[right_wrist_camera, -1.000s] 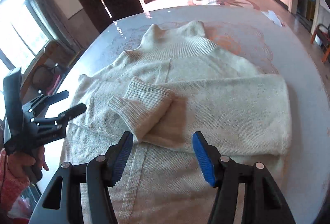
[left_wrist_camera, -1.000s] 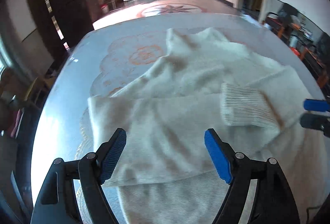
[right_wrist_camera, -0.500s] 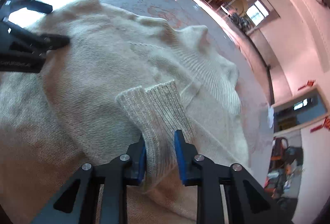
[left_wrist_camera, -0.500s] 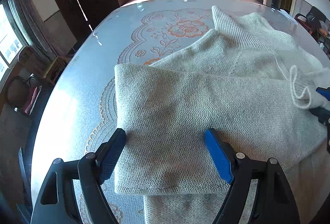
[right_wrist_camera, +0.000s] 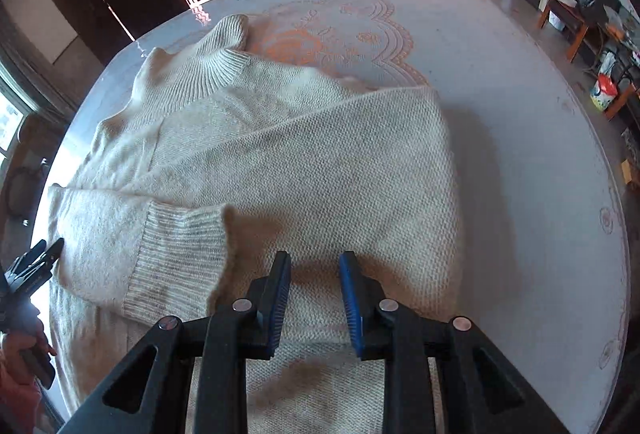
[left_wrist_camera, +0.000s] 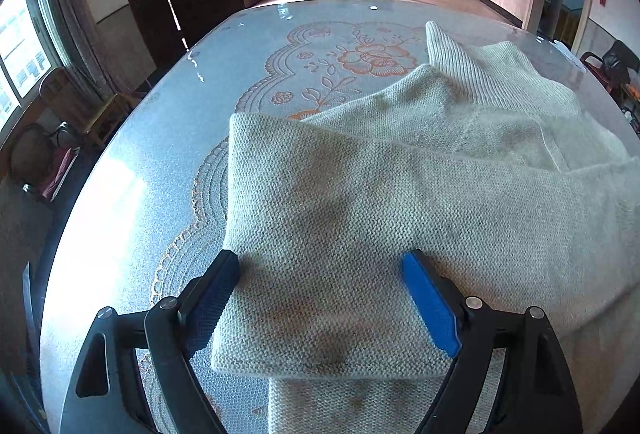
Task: Fold clothes
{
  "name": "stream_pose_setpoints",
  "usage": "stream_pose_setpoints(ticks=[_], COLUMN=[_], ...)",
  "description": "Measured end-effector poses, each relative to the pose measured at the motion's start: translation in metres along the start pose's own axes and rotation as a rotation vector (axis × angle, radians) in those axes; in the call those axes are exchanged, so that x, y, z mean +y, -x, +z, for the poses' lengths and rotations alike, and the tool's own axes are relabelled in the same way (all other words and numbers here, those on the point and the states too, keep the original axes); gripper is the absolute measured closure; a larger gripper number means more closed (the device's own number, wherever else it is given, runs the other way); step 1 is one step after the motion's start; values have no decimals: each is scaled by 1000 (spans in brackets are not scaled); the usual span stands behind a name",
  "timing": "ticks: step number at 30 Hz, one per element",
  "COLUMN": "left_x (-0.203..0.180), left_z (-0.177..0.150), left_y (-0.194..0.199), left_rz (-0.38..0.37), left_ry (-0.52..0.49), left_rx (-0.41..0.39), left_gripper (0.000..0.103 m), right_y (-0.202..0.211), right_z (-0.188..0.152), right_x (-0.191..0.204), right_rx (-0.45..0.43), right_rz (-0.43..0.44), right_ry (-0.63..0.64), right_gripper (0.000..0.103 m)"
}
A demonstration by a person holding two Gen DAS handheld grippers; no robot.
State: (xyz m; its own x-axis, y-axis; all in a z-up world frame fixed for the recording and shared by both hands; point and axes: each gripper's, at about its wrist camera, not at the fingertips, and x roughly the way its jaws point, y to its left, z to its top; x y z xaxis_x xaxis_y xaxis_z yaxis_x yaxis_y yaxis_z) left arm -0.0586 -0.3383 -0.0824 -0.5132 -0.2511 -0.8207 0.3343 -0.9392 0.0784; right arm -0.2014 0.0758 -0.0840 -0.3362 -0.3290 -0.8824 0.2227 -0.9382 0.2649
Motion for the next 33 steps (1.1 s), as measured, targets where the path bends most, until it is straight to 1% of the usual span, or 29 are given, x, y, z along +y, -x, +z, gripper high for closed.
stream_pose_setpoints(ticks=[1, 2, 4, 5, 6, 9, 13, 15, 16, 18, 20, 21, 22, 23, 24, 25, 26, 27, 30, 31, 33], left_x=[0, -4, -6, -7, -7, -5, -3, -3, -3, -4, -8, -9, -11, -12, -13, -14, -16, -18, -23, -25, -29], left_z=[0, 2, 4, 5, 6, 8, 7, 6, 5, 6, 7, 8, 9, 9, 10, 11, 12, 14, 19, 20, 22], left_y=[0, -4, -6, -6, -5, 2, 10, 14, 16, 13, 9, 9, 9, 8, 8, 10, 11, 13, 21, 22, 21], left_rz=[1, 2, 5, 6, 6, -5, -11, -18, -20, -20, -17, -18, -19, -21, -22, -20, -16, -11, -1, 1, -2], left_ry=[6, 12, 17, 17, 16, 26, 30, 24, 20, 9, -2, -1, 0, 1, 1, -1, -6, -10, -25, -28, -41], left_rx=[-2, -1, 4, 7, 12, 10, -1, -8, -11, -5, 7, 7, 7, 7, 7, 6, 4, -1, -16, -19, -14], left_gripper=[17, 17, 17, 17, 17, 17, 17, 17, 17, 17, 17, 17, 17, 17, 17, 17, 17, 17, 17, 17, 17], right_y=[2, 5, 1, -3, -7, -19, -25, -26, -24, -22, -27, -30, -32, -32, -29, -24, -18, -9, 12, 16, 16], right_z=[-2, -3, -4, -4, -3, 1, 5, 4, 3, 3, 4, 7, 9, 11, 13, 17, 21, 26, 42, 47, 52], right_x=[2, 4, 12, 17, 20, 25, 26, 24, 23, 23, 24, 27, 30, 32, 34, 37, 41, 47, 60, 63, 58], right_rx=[-2, -3, 22, 37, 50, 100, 91, 92, 80, 65, 118, 128, 138, 141, 137, 126, 109, 83, 14, 1, 8], right_rz=[48, 95, 222, 274, 301, 264, 291, 284, 286, 314, 319, 321, 324, 335, 350, 357, 342, 301, 146, 90, 22], right_ry=[-9, -17, -35, -46, -59, -101, -130, -137, -149, -156, -147, -143, -140, -141, -139, -123, -88, -41, 107, 154, 193], right_gripper=[75, 74, 66, 66, 66, 66, 66, 68, 67, 66, 67, 69, 77, 82, 92, 93, 93, 93, 93, 93, 93])
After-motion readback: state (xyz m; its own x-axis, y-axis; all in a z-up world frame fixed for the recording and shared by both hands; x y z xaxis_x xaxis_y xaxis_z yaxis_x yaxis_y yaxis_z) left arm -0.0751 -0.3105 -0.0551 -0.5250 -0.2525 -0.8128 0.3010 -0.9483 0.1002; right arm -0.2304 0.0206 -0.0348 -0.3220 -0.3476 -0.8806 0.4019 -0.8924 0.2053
